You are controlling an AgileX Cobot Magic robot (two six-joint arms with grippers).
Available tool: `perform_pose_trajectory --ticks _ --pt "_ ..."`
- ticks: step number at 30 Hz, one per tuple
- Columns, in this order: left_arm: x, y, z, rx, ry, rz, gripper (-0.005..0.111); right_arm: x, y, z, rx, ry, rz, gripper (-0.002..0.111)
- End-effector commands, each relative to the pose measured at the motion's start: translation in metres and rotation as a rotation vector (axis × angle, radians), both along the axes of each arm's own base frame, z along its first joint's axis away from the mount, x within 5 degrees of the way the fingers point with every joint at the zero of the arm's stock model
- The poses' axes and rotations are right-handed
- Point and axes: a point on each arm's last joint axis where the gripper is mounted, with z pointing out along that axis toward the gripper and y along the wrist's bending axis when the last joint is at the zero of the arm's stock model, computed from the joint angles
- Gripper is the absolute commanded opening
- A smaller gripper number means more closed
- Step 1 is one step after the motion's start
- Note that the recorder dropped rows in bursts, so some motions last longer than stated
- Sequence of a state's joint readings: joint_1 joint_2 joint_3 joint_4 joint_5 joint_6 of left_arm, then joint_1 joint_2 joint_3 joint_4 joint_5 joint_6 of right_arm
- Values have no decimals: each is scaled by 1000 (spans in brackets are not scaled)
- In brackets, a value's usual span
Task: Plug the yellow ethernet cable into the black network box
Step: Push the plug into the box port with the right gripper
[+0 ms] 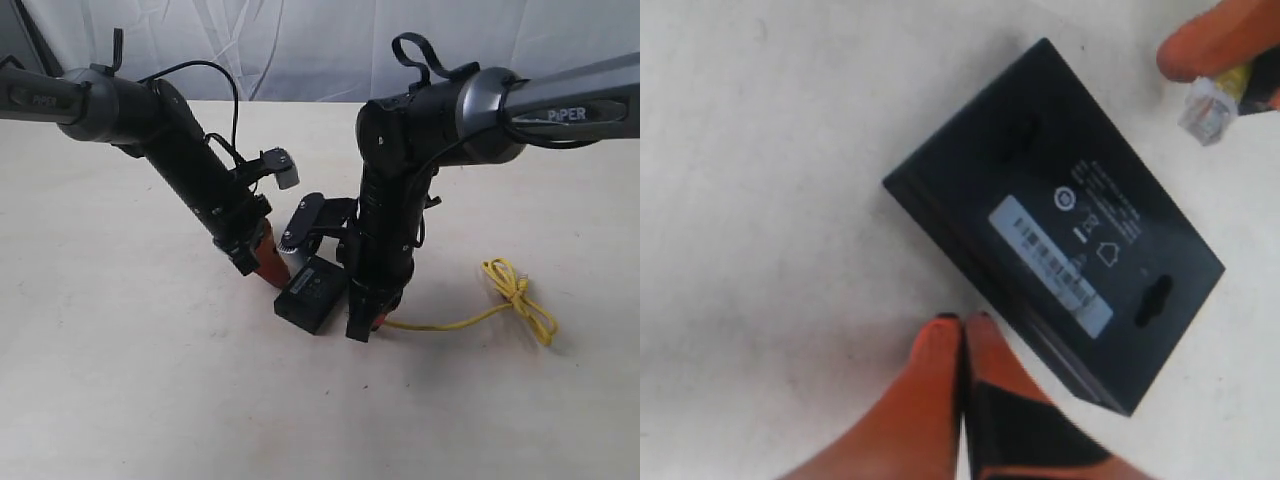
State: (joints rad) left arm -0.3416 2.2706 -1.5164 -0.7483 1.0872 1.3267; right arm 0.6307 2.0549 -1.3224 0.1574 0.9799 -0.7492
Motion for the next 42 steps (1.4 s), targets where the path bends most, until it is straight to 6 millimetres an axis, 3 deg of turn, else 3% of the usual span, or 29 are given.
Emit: perform_pose_trajectory --ticks 1,9,18,42 --pt "1 0 0 -14 -51 -46 0 4 3 -9 -6 19 -48 -1" --pt "-1 -4 2 -87 -50 -84 0 10 9 -9 57 -36 -142 -1" --pt "-2 -5 -20 -90 2 -72 0 15 12 -9 94 -81 -156 -1" --pt "-2 -5 -20 -78 25 -53 0 3 8 -8 23 51 -231 -1"
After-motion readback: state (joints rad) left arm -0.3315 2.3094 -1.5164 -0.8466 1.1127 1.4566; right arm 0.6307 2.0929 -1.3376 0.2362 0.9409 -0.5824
